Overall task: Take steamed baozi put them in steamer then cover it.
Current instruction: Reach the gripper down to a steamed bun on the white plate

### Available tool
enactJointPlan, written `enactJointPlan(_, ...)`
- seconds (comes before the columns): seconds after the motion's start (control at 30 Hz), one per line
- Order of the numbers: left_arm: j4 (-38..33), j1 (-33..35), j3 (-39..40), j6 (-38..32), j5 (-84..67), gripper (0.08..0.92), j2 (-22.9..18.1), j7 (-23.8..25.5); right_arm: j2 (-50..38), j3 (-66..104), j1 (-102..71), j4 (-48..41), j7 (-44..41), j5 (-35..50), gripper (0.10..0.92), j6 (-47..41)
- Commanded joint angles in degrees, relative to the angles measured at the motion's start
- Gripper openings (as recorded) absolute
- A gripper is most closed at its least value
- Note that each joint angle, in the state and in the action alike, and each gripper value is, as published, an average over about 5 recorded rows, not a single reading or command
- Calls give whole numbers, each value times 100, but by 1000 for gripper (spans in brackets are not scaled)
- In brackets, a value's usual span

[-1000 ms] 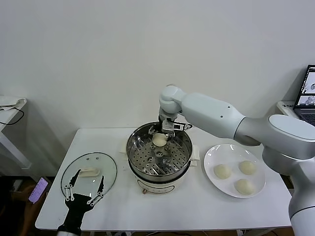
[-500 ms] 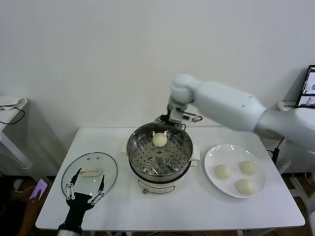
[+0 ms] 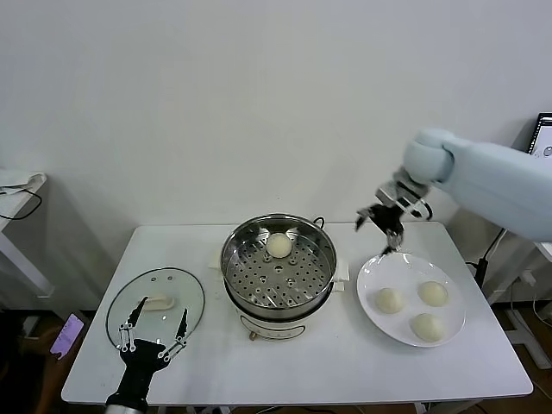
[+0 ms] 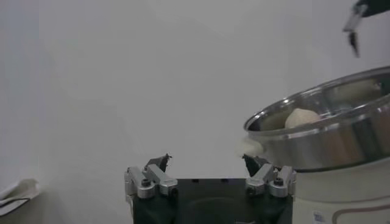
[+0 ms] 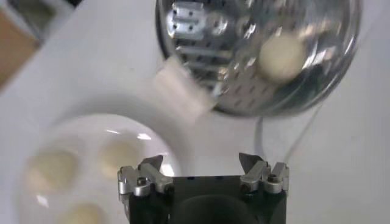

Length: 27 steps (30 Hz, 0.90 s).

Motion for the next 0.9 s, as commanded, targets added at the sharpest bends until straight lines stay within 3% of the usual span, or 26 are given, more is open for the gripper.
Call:
enactJointPlan(0.03, 5, 17, 11, -4, 6, 823, -18, -3, -657, -403, -765, -73, 312, 559, 823, -1021)
enactJointPlan(0.5, 69, 55, 32, 1, 27, 823, -41, -15, -277, 511, -1909, -744, 1247, 81, 823, -1022)
enactJointPlan(0.9, 98, 80, 10, -25, 31, 823, -39, -18, -61, 706, -2159, -877, 1339, -36, 806, -1018)
